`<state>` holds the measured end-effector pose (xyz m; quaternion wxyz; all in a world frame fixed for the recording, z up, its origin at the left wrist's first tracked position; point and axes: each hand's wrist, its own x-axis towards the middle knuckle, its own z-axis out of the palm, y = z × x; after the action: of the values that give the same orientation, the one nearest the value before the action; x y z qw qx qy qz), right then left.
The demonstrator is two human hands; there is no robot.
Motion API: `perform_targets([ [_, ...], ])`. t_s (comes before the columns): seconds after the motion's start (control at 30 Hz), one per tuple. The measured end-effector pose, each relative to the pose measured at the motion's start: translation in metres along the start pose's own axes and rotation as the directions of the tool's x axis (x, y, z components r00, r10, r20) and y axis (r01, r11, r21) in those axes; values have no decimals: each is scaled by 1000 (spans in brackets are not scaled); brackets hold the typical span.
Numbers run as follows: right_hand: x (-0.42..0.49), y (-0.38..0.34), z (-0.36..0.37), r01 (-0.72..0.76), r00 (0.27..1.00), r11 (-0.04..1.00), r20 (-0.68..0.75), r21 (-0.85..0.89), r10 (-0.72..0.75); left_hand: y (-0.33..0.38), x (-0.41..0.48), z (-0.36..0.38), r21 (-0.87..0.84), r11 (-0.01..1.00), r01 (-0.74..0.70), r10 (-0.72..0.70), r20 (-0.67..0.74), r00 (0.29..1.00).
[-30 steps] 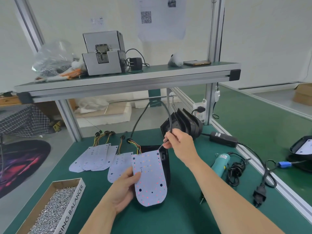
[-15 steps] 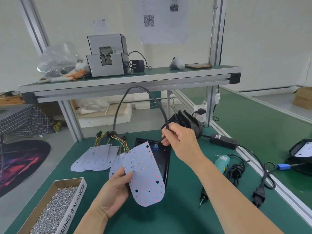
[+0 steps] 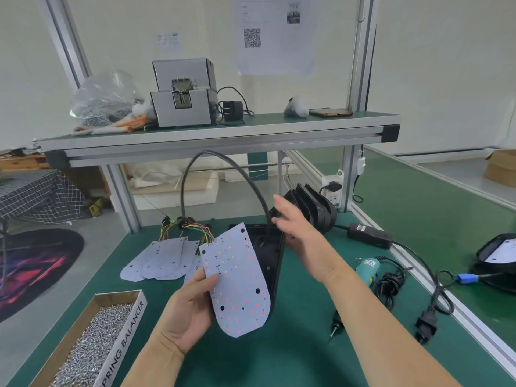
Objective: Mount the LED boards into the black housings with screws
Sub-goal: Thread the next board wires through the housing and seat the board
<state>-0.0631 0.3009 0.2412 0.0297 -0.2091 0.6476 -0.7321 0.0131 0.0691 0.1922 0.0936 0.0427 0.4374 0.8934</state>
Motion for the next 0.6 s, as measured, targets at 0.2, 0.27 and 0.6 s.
perform_targets([
  [0.2, -7, 19, 6, -297, 954, 903, 133, 309, 269, 2, -3, 6, -75, 997, 17, -20, -39, 999],
  [0.27, -10, 21, 9, -262, 965, 965, -3, -4, 262, 6, -5, 5, -108, 994, 4, -10, -57, 998],
  [0.6, -9, 55, -27, -271, 952, 90, -253, -958, 170, 50, -22, -17, 56, 994, -99, 106, -147, 983],
])
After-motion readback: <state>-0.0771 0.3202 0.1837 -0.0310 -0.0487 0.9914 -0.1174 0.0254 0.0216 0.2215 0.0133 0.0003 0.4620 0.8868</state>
